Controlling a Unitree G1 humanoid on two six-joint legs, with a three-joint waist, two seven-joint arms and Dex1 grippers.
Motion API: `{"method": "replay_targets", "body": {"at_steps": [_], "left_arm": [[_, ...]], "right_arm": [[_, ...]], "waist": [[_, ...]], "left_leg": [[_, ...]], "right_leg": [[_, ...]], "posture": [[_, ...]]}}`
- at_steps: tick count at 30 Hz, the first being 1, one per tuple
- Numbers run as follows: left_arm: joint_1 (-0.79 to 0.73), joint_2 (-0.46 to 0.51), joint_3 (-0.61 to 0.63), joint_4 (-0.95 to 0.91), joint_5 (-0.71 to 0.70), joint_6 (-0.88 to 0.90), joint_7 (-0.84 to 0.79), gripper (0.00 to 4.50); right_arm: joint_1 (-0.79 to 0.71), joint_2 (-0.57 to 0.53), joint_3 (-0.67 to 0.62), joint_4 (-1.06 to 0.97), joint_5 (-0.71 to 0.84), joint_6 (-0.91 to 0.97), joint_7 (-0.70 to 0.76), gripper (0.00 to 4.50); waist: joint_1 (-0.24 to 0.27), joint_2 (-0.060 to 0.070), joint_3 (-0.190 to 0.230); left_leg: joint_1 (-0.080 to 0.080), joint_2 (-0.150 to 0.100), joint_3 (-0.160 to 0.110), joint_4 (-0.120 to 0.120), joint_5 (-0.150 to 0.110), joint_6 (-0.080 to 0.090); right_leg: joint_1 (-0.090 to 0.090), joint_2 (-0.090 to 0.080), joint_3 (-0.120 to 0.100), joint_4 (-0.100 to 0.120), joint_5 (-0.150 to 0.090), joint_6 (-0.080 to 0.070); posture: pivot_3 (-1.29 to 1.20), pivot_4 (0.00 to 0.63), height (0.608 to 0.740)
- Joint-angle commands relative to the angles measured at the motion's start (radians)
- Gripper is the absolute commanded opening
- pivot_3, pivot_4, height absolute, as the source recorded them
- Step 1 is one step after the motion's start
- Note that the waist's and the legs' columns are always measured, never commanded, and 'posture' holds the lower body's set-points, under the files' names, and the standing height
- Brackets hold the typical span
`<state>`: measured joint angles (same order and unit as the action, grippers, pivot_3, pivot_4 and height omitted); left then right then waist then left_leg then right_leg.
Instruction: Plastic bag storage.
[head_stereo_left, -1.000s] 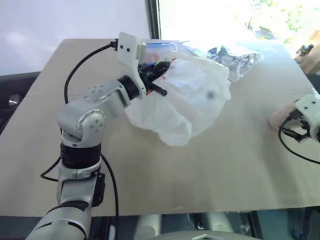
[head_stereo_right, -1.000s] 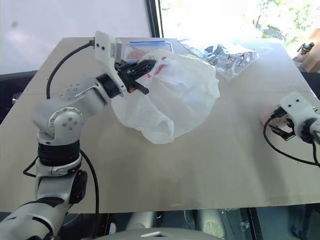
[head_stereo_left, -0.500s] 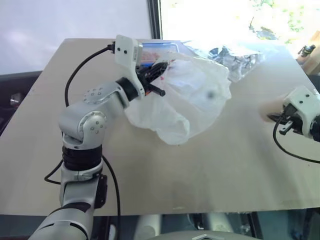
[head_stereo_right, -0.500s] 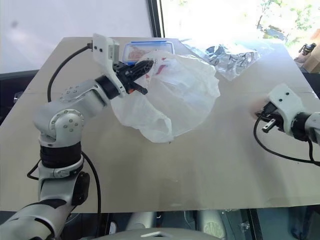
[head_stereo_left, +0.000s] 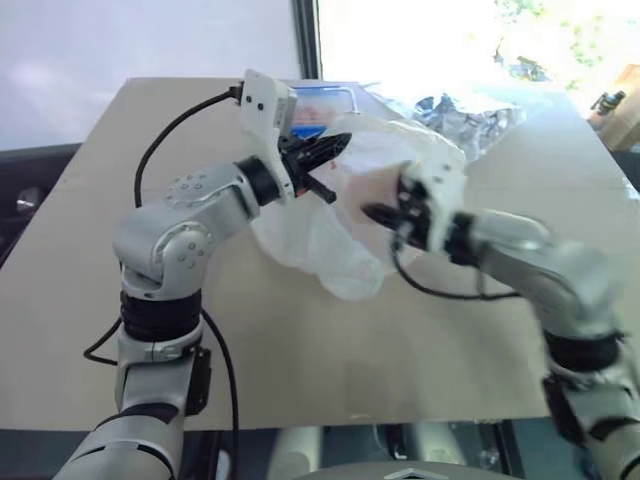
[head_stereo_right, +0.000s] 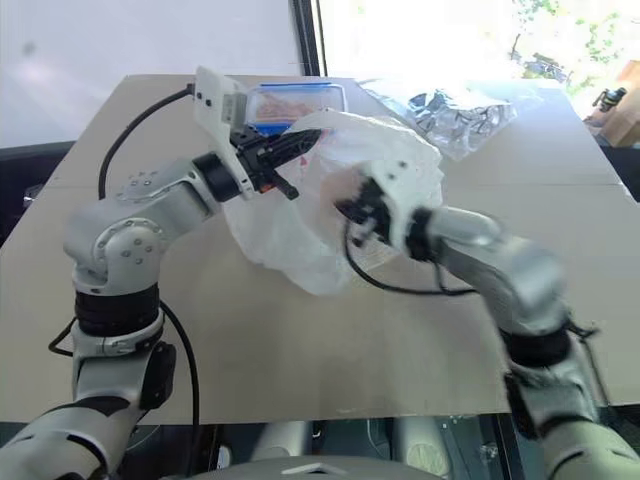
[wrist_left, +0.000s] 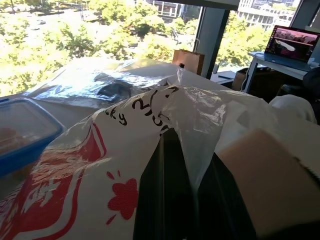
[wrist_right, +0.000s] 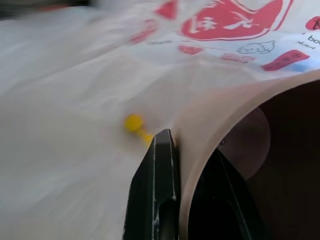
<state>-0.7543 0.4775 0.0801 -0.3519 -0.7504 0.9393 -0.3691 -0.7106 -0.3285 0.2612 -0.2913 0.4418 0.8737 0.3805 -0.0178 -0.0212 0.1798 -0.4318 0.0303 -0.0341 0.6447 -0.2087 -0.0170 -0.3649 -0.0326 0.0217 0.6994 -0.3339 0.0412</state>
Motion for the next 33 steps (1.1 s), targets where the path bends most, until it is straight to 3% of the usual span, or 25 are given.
{"method": "replay_targets", "body": {"at_steps": [1, 2, 3, 6, 8, 11, 16, 20, 25, 28, 33], "left_arm": [[-0.008, 0.008, 0.051, -0.057, -0.046, 0.024, 0.002, 0.0], [-0.004, 0.009, 0.054, -0.062, -0.052, 0.03, 0.003, 0.0], [0.001, 0.01, 0.056, -0.07, -0.057, 0.035, 0.005, 0.0], [0.016, 0.009, 0.068, -0.082, -0.057, 0.05, 0.028, 0.0], [0.03, 0.007, 0.083, -0.083, -0.062, 0.06, 0.039, 0.0], [0.05, 0.002, 0.088, -0.076, -0.038, 0.044, 0.051, 0.0], [0.051, -0.024, 0.093, -0.039, -0.022, 0.032, 0.079, 0.0], [0.022, -0.042, 0.073, 0.033, 0.028, 0.006, 0.086, 0.0], [-0.009, -0.061, 0.049, 0.096, 0.072, -0.04, 0.062, 0.0], [-0.027, -0.06, 0.048, 0.121, 0.084, -0.055, 0.045, 0.0], [-0.053, -0.057, 0.047, 0.135, 0.092, -0.059, 0.023, 0.0]], "right_arm": [[-0.115, 0.126, 0.034, 0.283, -0.12, -0.258, 0.009, 0.04], [-0.154, 0.161, 0.035, 0.374, -0.15, -0.328, 0.008, 0.04], [-0.197, 0.193, 0.033, 0.464, -0.178, -0.386, 0.009, 0.79], [-0.27, 0.239, 0.021, 0.612, -0.227, -0.496, 0.031, 1.84], [-0.264, 0.234, 0.024, 0.614, -0.255, -0.526, 0.042, 2.83], [-0.183, 0.182, 0.045, 0.454, -0.267, -0.484, 0.098, 4.19], [-0.061, 0.066, 0.016, 0.104, -0.192, -0.302, 0.188, 4.19], [-0.003, -0.056, -0.148, -0.246, 0.011, -0.038, 0.204, 4.19], [0.078, -0.13, -0.374, -0.532, 0.161, 0.188, 0.088, 4.19], [0.106, -0.151, -0.455, -0.6, 0.183, 0.308, -0.002, 4.19], [0.13, -0.18, -0.457, -0.548, 0.09, 0.424, -0.146, 4.19]], "waist": [[-0.001, 0.0, 0.0], [-0.003, 0.0, 0.0], [-0.005, 0.0, 0.0], [-0.003, 0.0, 0.0], [0.003, 0.0, 0.0], [0.005, 0.0, 0.0], [0.001, 0.0, 0.0], [0.006, 0.0, 0.0], [0.007, 0.0, 0.0], [0.004, 0.0, 0.0], [0.003, 0.0, 0.0]], "left_leg": [[0.0, 0.0, 0.0, 0.0, 0.0, 0.0], [-0.001, 0.0, 0.0, -0.001, 0.0, 0.0], [-0.001, 0.0, 0.001, -0.001, 0.0, 0.0], [-0.001, 0.001, 0.001, -0.001, 0.0, 0.0], [-0.002, 0.001, 0.001, -0.002, 0.0, 0.0], [-0.002, 0.001, 0.001, -0.003, 0.0, 0.0], [-0.003, 0.002, 0.001, -0.002, 0.0, 0.0], [-0.002, 0.005, 0.001, -0.002, 0.0, 0.0], [-0.002, 0.005, 0.001, -0.002, 0.0, 0.0], [-0.002, 0.004, 0.002, -0.002, 0.0, 0.0], [-0.001, 0.001, 0.002, -0.002, 0.0, 0.0]], "right_leg": [[0.0, 0.0, 0.0, 0.0, 0.0, 0.0], [-0.001, 0.0, 0.0, 0.0, 0.0, 0.0], [-0.002, 0.0, 0.0, 0.0, 0.0, 0.0], [-0.003, 0.0, 0.001, -0.001, 0.0, 0.0], [-0.003, -0.001, 0.0, -0.001, 0.0, 0.0], [-0.003, -0.002, 0.001, -0.002, 0.0, 0.0], [-0.003, -0.002, 0.0, -0.001, 0.0, 0.0], [-0.003, 0.0, 0.0, 0.001, 0.0, 0.0], [-0.003, 0.0, 0.001, 0.001, 0.0, 0.0], [-0.002, 0.0, 0.001, 0.0, 0.0, 0.0], [-0.003, 0.0, 0.002, 0.001, 0.0, 0.0]], "posture": [[0.0, 0.15, 0.74], [0.0, 0.15, 0.74], [0.0, 0.15, 0.74], [0.0, 0.15, 0.74], [0.0, 0.15, 0.74], [0.0, 0.15, 0.74], [0.0, 0.15, 0.74], [0.0, 0.15, 0.74], [0.0, 0.15, 0.74], [0.0, 0.15, 0.74], [0.0, 0.15, 0.74]]}}
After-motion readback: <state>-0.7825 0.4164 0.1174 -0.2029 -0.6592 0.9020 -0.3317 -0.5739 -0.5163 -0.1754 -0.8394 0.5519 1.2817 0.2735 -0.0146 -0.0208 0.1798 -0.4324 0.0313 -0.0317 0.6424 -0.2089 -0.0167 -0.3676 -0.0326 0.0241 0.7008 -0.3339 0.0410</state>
